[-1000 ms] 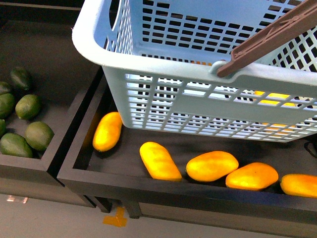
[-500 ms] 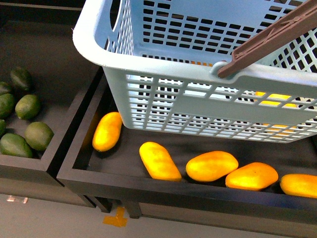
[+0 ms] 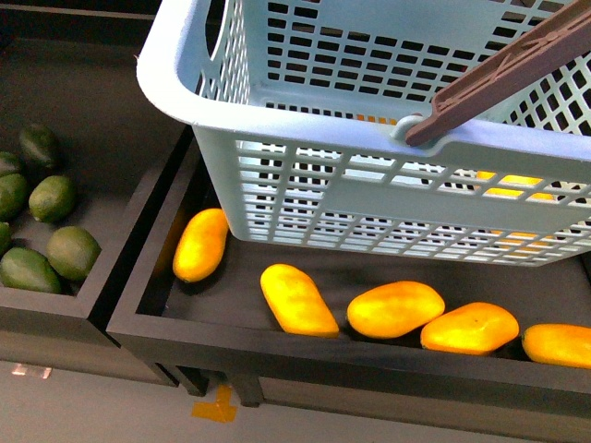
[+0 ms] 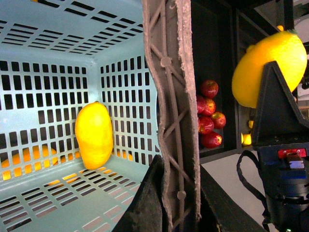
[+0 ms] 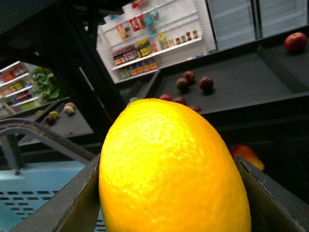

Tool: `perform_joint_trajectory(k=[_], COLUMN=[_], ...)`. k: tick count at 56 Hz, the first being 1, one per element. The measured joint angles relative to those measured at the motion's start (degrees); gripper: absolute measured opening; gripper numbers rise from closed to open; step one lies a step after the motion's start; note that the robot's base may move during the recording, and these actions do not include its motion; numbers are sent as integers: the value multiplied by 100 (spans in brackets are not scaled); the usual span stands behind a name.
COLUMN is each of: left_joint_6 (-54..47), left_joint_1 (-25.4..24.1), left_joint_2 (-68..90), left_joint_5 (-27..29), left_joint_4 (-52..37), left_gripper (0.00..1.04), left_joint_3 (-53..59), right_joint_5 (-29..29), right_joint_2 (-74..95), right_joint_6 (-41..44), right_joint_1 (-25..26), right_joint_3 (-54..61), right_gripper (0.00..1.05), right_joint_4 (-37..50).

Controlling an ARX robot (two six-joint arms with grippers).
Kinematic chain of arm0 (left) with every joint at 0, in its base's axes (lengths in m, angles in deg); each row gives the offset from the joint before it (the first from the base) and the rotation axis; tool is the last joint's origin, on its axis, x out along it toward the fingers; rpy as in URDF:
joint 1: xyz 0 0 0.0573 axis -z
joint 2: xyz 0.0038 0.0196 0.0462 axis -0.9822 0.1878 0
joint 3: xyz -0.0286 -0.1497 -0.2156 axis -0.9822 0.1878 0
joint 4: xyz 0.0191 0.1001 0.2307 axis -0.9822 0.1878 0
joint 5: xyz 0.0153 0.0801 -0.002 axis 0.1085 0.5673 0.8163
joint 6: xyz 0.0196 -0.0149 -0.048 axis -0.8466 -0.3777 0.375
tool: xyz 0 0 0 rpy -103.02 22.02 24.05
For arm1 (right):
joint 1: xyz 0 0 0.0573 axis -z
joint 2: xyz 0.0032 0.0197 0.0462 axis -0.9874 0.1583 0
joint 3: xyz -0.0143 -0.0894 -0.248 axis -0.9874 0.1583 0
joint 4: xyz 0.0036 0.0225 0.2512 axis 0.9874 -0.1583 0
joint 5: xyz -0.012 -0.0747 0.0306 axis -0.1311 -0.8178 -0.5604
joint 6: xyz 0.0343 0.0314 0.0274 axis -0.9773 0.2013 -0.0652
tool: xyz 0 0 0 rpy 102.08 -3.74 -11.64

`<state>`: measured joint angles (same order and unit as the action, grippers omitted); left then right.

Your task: Pick lemon and mango into basket

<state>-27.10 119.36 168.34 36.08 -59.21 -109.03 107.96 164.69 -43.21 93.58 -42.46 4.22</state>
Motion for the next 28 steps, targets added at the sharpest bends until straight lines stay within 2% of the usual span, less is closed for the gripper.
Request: perform_joint_trajectory(k=[9, 26, 28], left_joint_6=[-4, 0, 0], left_joint_1=[0, 0, 0], left_joint_2=[0, 0, 0], left_joint_5=[15, 7, 4], left_joint_4=[0, 0, 0], left_gripper=[8, 8, 8], left_joint_3=[0, 0, 0], right_joint_5=[-356, -800, -925], right_joint_2=[210, 505, 542], right_joint_6=[162, 295, 299], right_joint_1=[-597, -1086, -1141], right_joint_3=[-120, -466, -490], right_gripper=[70, 70, 74], right_joint_4=[-256, -675, -750])
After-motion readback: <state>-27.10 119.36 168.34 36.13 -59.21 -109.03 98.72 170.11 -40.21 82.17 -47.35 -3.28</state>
